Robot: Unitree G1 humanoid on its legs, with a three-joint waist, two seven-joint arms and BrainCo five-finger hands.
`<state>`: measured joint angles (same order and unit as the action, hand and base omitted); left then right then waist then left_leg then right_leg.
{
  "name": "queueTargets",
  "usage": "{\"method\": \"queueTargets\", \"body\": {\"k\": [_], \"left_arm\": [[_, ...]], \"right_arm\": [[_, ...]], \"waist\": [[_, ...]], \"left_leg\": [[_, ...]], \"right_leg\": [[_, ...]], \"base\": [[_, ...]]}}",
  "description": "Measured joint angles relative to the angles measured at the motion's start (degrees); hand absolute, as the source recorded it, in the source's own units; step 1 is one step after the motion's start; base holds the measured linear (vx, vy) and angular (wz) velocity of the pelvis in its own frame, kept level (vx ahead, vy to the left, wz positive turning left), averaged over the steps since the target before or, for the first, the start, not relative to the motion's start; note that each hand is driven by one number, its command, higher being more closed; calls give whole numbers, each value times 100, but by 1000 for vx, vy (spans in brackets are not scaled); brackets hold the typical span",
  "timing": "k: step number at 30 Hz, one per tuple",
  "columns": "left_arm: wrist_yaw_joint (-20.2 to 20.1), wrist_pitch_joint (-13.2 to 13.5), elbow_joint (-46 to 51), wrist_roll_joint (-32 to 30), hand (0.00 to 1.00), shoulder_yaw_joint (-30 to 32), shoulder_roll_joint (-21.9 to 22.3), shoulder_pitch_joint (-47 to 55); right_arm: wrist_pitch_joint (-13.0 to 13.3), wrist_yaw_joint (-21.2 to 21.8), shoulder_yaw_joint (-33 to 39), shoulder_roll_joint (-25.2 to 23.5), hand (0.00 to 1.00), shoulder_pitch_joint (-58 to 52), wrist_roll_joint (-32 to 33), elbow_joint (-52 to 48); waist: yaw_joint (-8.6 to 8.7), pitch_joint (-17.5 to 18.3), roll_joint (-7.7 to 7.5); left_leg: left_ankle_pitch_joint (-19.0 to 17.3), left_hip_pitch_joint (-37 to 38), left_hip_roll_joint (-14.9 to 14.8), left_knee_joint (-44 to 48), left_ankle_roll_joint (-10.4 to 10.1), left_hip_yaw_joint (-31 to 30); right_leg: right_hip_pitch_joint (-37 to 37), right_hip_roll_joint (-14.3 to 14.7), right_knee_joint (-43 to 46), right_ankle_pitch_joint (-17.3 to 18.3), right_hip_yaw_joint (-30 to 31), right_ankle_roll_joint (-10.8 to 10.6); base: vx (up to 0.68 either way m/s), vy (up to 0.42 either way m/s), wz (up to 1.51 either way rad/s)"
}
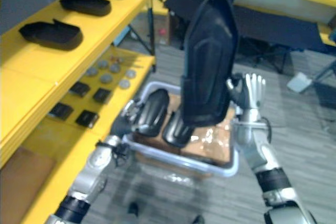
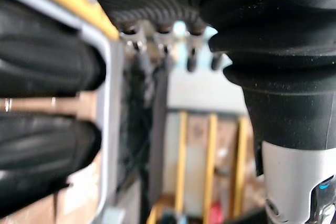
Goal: Walk over and take plastic housings, then place them on the shelf
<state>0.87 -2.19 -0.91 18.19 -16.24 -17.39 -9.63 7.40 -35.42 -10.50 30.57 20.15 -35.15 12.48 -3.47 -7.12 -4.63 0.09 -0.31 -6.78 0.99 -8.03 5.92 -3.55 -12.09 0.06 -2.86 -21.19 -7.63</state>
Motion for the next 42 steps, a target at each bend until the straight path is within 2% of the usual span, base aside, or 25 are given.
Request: {"method": "queueTargets", "body": {"k": [3, 8, 12, 14, 26, 32, 39, 40, 42], "left_arm": [[-186, -180, -30, 172, 0, -68, -7, -12], [-357, -211, -33, 225, 0, -96, -12, -21], [-452, -273, -33, 349, 0, -298, -11, -132], [-493, -389, -33, 418, 0, -399, -4, -185], [-650, -810, -33, 995, 0, -800, 231, -190], [-668, -889, -167, 1080, 0, -992, 323, -193], [-570, -910, -485, 1080, 0, -1253, 467, -193], [-545, -910, -496, 1080, 100, -1297, 466, -193], [-415, -880, -544, 1078, 100, -1388, 472, -193]], "right_arm": [[188, 137, -31, -26, 100, 3, -52, -1], [353, 313, -287, -26, 100, 5, -162, 6], [379, 336, -460, -63, 100, 6, -172, 47], [403, 338, -497, -183, 100, 27, -225, 159], [391, 424, -884, -349, 100, 65, -560, 576], [326, 412, -1085, -400, 100, 114, -853, 903], [280, 398, -1190, -575, 100, 114, -903, 1113], [280, 367, -1251, -590, 100, 114, -904, 1134], [282, 277, -1281, -607, 100, 114, -905, 1262]], "waist": [[40, 155, 12], [83, 245, 127], [86, 275, 160], [93, 285, 149], [100, 391, 131], [100, 412, 135], [100, 555, 147], [103, 555, 146], [100, 556, 146]], "left_leg": [[26, 66, 5, -74, -8, 17], [242, 236, -2, -462, -12, 18], [323, 237, -4, -557, -6, 1], [339, 228, -4, -557, -11, 3], [393, 173, -6, -556, -24, -77], [417, 157, -8, -556, -18, -86], [424, 139, -17, -556, -18, -98], [426, 141, -21, -556, -18, -97], [433, 140, -22, -557, -17, -101]], "right_leg": [[-51, 9, -67, -10, 28, -16], [-50, 48, -83, -23, 50, -26], [-49, 66, -136, -80, 31, -22], [-50, 75, -183, -126, 34, -18], [-72, 87, -218, -135, -61, -19], [-63, 91, -218, -152, -66, -6], [-54, 101, -218, -157, -75, 0], [-54, 104, -218, -160, -73, 4], [-55, 105, -217, -163, -75, 5]], "base": [[-41, 4, -3], [-59, -8, 1], [-52, -6, 2], [-15, -2, -1], [-5, -5, 3], [-11, -2, 0], [-5, -1, 0], [0, 0, 0], [0, 0, 0]]}}
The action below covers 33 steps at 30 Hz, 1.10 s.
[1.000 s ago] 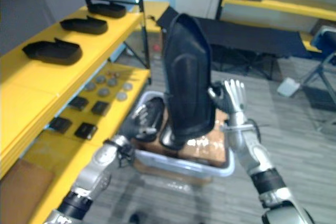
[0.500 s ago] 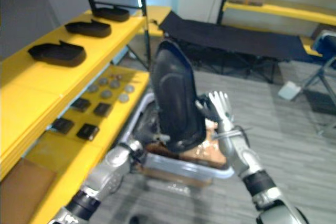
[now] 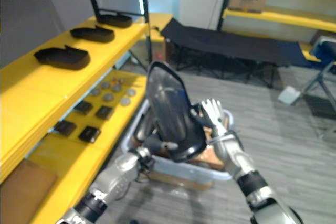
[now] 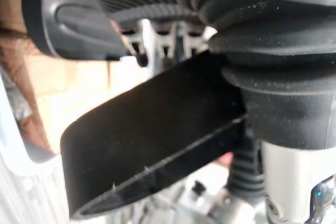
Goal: Walk over and take plastic housings, then place them on the shelf
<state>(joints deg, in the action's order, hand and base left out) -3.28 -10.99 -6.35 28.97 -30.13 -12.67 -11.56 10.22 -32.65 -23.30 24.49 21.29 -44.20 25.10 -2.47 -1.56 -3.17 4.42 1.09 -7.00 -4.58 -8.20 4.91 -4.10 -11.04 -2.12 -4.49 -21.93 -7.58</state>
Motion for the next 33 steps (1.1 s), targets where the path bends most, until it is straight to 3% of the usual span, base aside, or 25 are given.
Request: {"method": "queueTargets", "body": {"k": [5, 14, 19, 28, 33], "left_arm": [[477, 156, -366, -32, 100, -18, 87, 0], [955, 525, -600, -67, 100, -1, 200, 26], [1215, 756, -678, 1, 100, 27, 202, 38], [1370, 1339, -694, 1481, 100, 461, 348, 97], [1347, 1397, -693, 1855, 100, 457, 356, 97]], "right_arm": [[-1, -201, -80, -137, 100, -4, 8, 187], [0, -550, -58, -394, 100, -110, 88, 238], [62, -640, -47, -619, 100, -325, 471, 193], [86, -661, -132, -990, 100, -776, 1113, -225], [88, -743, -149, -1078, 100, -774, 1201, -345]], "waist": [[0, 1, -1], [-5, 18, -27], [-5, 28, -43], [11, 47, -65], [19, 54, -74]], "left_leg": [[12, 0, -10, 0, -5, -4], [13, 2, -15, 0, -7, 6], [13, 13, -21, 0, -7, 29], [5, 73, -25, 0, -10, 72], [4, 76, -23, -1, -10, 125]], "right_leg": [[-1, 10, 0, -4, 0, 3], [-7, 15, -13, -6, 3, 4], [-11, 23, -35, -22, 18, 8], [-99, 46, -201, -76, 58, 24], [-83, 46, -241, -115, 112, 32]], "base": [[0, 0, 0], [0, 0, 0], [0, 0, -1], [-4, 0, -3], [-25, -1, -5]]}}
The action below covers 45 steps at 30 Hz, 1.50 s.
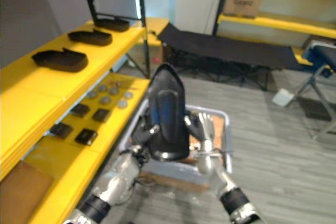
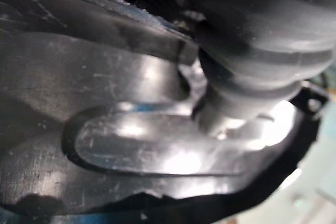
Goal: Walk over and take plastic housings, then place them on the shelf
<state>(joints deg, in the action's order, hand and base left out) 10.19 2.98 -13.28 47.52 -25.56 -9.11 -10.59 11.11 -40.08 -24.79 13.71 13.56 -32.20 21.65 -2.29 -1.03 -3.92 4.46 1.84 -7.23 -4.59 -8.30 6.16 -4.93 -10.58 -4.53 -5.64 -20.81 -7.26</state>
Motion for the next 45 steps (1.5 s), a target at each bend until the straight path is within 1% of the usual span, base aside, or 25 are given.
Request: {"method": "queueTargets", "body": {"k": [3, 4, 7, 8, 11, 14, 15, 17, 18, 21, 23, 24, 25, 26, 28, 29, 30, 32, 33, 34, 35, 37, 39, 41, 45], "left_arm": [[-61, 64, 0, 105, 100, 11, -1, 0], [-117, 64, 0, 111, 100, 22, -1, 0], [-203, 66, 2, 222, 100, 95, 0, -4], [-245, 67, 9, 379, 100, 194, 22, -3], [-307, 67, 151, 381, 100, 425, 29, 7], [-513, 77, 834, 379, 100, 878, 39, 321], [-553, 86, 990, 379, 100, 990, 58, 409], [-711, 294, 1336, 374, 100, 1314, 89, 609], [-714, 345, 1405, 369, 100, 1402, 110, 633], [-729, 651, 1661, 168, 100, 1925, 250, 749], [-593, 993, 1887, -291, 100, 2333, 383, 974], [-527, 1062, 1928, -484, 100, 2408, 389, 1027], [-352, 1171, 1976, -874, 100, 2560, 391, 1131], [-249, 1199, 1991, -1094, 100, 2622, 390, 1172], [109, 1261, 2069, -1946, 100, 2894, 396, 1358], [182, 1276, 2113, -2089, 100, 2948, 399, 1418], [328, 1351, 2195, -2376, 100, 3018, 402, 1546], [448, 1368, 2307, -2628, 100, 3085, 441, 1647], [535, 1404, 2398, -2760, 100, 3172, 539, 1753], [571, 1437, 2400, -2786, 100, 3177, 561, 1798], [635, 1476, 2401, -2784, 100, 3221, 581, 1898], [695, 1497, 2400, -2781, 100, 3229, 642, 2030], [735, 1542, 2404, -2782, 100, 3280, 786, 2136], [864, 1585, 2436, -2788, 100, 3398, 846, 2288], [1137, 1614, 2623, -3092, 100, 3691, 848, 2479]], "right_arm": [[11, 0, -1, 10, 100, 1, 13, -40], [29, 0, -2, 23, 0, 0, 45, -50], [254, 9, -67, 70, 0, -56, 229, -96], [341, 12, -123, 54, 0, -159, 273, -124], [446, 12, -183, 11, 0, -246, 373, -209], [718, 27, -331, -1, 0, -428, 579, -664], [757, 60, -345, -21, 0, -455, 648, -755], [870, 258, -344, -140, 0, -575, 875, -1018], [888, 319, -336, -158, 0, -607, 959, -1094], [991, 616, -90, -222, 0, -778, 1270, -1598], [1161, 801, 548, -236, 0, -900, 1744, -2172], [1171, 853, 715, -234, 0, -902, 1888, -2283], [1178, 987, 1063, -230, 0, -915, 2229, -2474], [1177, 1074, 1222, -230, 0, -942, 2441, -2561], [1109, 1432, 1664, -232, 0, -1176, 3183, -2764], [1085, 1509, 1737, -235, 0, -1264, 3309, -2785], [1022, 1646, 1895, -245, 0, -1533, 3612, -2795], [918, 1805, 2097, -308, 0, -1837, 4034, -2791], [779, 2076, 2377, -455, 0, -2165, 4523, -2752], [701, 2240, 2494, -515, 0, -2290, 4751, -2699], [513, 2527, 2681, -590, 0, -2510, 5100, -2501], [346, 2829, 2870, -647, 0, -2799, 5428, -2057], [325, 3018, 3016, -748, 0, -3047, 5650, -1722], [305, 3296, 3071, -795, 0, -3176, 5736, -1536], [306, 3563, 2878, -826, 0, -3023, 5713, -1320]], "waist": [[1, 1, -2], [1, 1, -3], [20, 5, -22], [14, 18, -41], [2, 15, -52], [6, 13, -54], [5, 13, -54], [-5, 12, -52], [-5, 12, -52], [-4, 11, -50], [8, 10, -47], [9, 10, -46], [8, 9, -41], [8, 9, -40], [11, 10, -38], [13, 11, -36], [23, 18, -25], [30, 26, -9], [90, 34, 23], [126, 45, 38], [173, 70, 77], [262, 94, 131], [323, 105, 193], [320, 99, 266], [237, 101, 294]], "left_leg": [[-1, -10, 4, 0, 1, 43], [-2, -17, 6, 0, 2, 50], [-1, -58, 18, 1, 2, 51], [-1, -58, 18, 1, 2, 49], [-1, -66, 25, 2, 2, 48], [-11, -53, 24, 2, 7, 56], [-17, -42, 24, 1, 6, 66], [-49, 9, 23, 0, 4, 87], [-52, 9, 23, -1, 5, 86], [-53, 21, 28, -6, 7, 92], [-53, 36, 25, -13, 7, 101], [-52, 41, 24, -26, 7, 107], [-52, 53, 24, -32, 7, 116], [-53, 59, 24, -33, 7, 121], [-60, 88, 22, -36, 5, 171], [-63, 93, 20, -36, 5, 196], [-80, 94, 20, -36, 2, 241], [-89, 87, 21, -36, -1, 276], [-92, 82, 21, -36, -2, 294], [-94, 81, 21, -36, -3, 298], [-96, 80, 20, -36, -4, 313], [-98, 71, 17, -36, -6, 339], [-106, 33, 10, -36, -9, 347], [-109, 2, 2, -35, -11, 350], [-113, -105, 35, -33, -10, 76]], "right_leg": [[42, -8, 0, -14, 35, -14], [55, -11, 0, -19, 41, -15], [92, -21, 0, -35, 44, -21], [87, -20, 0, -50, 39, -23], [90, -28, 0, -52, 37, -26], [89, -20, 1, -50, 34, -24], [89, -20, 1, -49, 35, -22], [73, -22, 29, -29, 42, -6], [77, -24, 39, -26, 41, -3], [90, -34, 77, 20, 41, 39], [95, -36, 99, 46, 44, 40], [95, -35, 99, 49, 47, 38], [93, -35, 99, 51, 54, 38], [94, -36, 99, 52, 55, 37], [96, -38, 99, 58, 80, 34], [103, -38, 98, 58, 96, 33], [138, -38, 99, 58, 143, 33], [177, -38, 99, 56, 190, 31], [188, -40, 98, 55, 202, 29], [190, -40, 97, 55, 203, 29], [194, -40, 93, 53, 211, 25], [207, -38, 84, 44, 230, 10], [246, -33, 78, 45, 235, 11], [277, -24, 72, 47, 232, 14], [176, -41, 7, 59, -20, 7]], "base": [[-11, 0, -6], [-9, 2, -7], [0, 0, 0], [0, 0, 0], [0, 0, 0], [-1, -3, -1], [-8, -8, -6], [-18, -4, -6], [0, 0, 0], [-36, 0, -1], [0, 0, 0], [-28, -7, -4], [0, 0, 0], [0, 0, 0], [-14, 2, -6], [-4, 6, -15], [-1, 5, -13], [4, 5, -12], [11, 3, -8], [17, 0, -5], [15, -1, -4], [15, -1, -6], [2, -2, -4], [-4, -2, -2], [-8, -3, 28]]}}
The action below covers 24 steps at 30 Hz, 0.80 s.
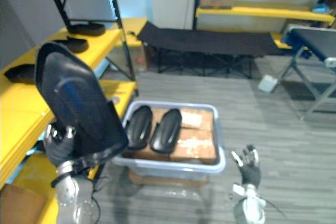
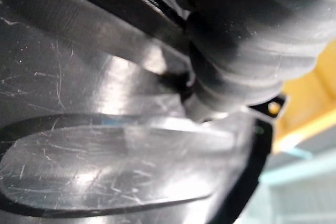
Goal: Walk over and take plastic housings, then place them on the shelf
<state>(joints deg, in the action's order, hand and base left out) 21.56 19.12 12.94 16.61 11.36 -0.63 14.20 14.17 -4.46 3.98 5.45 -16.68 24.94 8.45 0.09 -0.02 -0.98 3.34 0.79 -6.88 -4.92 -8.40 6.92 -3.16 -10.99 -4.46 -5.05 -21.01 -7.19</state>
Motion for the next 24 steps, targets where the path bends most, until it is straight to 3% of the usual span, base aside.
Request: {"method": "queueTargets", "body": {"k": [3, 4, 7, 8, 14, 19, 22, 24], "left_arm": [[196, 9, 314, -300, 100, 430, 0, 39], [261, 11, 505, -380, 100, 643, 5, 91], [291, 80, 687, -420, 100, 936, 45, 220], [295, 95, 773, -417, 100, 1179, 150, 390], [265, 255, 843, -345, 100, 1882, 439, 1090], [-223, 504, 846, -17, 100, 1986, 532, 1042], [-568, 585, 856, 87, 100, 1906, 531, 834], [-760, 593, 1020, 90, 100, 1885, 529, 691]], "right_arm": [[-2, 70, -326, -9, 0, 339, -225, 349], [-3, 64, -517, -8, 0, 548, -423, 513], [6, -16, -748, 4, 0, 918, -755, 694], [54, -93, -897, 10, 0, 1205, -904, 804], [133, -206, -1219, 56, 0, 2101, -1065, 844], [-47, -192, -1471, 53, 0, 2200, -1064, 802], [-219, -192, -1408, 113, 0, 1984, -1119, 655], [-298, -188, -1360, 201, 0, 1751, -1152, 487]], "waist": [[-180, -7, -6], [-340, -9, -5], [-569, -24, -2], [-740, -37, -7], [-1217, -149, -107], [-1196, -360, -185], [-1000, -377, -172], [-1006, -421, -114]], "left_leg": [[62, -193, 55, 4, 17, -368], [95, -244, 100, 13, 24, -605], [130, -292, 199, 24, 43, -993], [134, -295, 263, 23, 50, -1166], [134, -212, 313, 34, 52, -1423], [23, -245, 367, 225, 140, -1646], [151, -418, 244, 248, 337, -1017], [375, -495, 230, 240, 211, -961]], "right_leg": [[-82, -30, -2, 18, -393, -43], [-200, -49, 8, 33, -627, -82], [-412, -102, 44, 115, -1044, -147], [-507, -143, 96, 178, -1213, -182], [-652, -231, 437, 437, -1417, -189], [-1027, -244, 604, 695, -1889, -203], [-1257, -236, 620, 778, -2453, -251], [-1294, -230, 671, 777, -2640, -281]], "base": [[3, -2, 70], [15, -5, 85], [26, -11, 88], [20, 0, 52], [28, -6, 27], [-37, -38, 42], [-63, -17, 95], [-31, 34, 66]]}}
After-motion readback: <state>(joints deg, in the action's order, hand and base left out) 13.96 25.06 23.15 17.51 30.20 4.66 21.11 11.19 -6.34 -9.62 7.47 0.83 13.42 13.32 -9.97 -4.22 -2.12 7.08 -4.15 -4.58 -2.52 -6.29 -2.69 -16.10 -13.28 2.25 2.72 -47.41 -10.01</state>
